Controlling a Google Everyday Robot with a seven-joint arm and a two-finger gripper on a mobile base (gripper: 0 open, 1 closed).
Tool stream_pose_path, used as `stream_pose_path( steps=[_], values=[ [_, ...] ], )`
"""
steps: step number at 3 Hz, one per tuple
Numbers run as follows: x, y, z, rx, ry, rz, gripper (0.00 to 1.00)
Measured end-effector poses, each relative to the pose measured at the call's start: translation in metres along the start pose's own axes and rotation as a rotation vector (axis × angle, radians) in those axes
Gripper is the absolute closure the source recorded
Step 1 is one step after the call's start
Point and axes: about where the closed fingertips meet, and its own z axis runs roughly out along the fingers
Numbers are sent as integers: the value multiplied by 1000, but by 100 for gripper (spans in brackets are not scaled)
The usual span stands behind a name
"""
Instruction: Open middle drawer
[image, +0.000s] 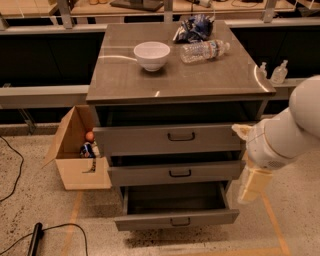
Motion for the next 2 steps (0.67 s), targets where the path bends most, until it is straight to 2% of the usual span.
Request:
stream_pose_path(
  steps=[1, 2],
  values=[
    [7, 18, 75, -31, -51, 4, 0],
    [7, 18, 75, -31, -51, 4, 0]
  ],
)
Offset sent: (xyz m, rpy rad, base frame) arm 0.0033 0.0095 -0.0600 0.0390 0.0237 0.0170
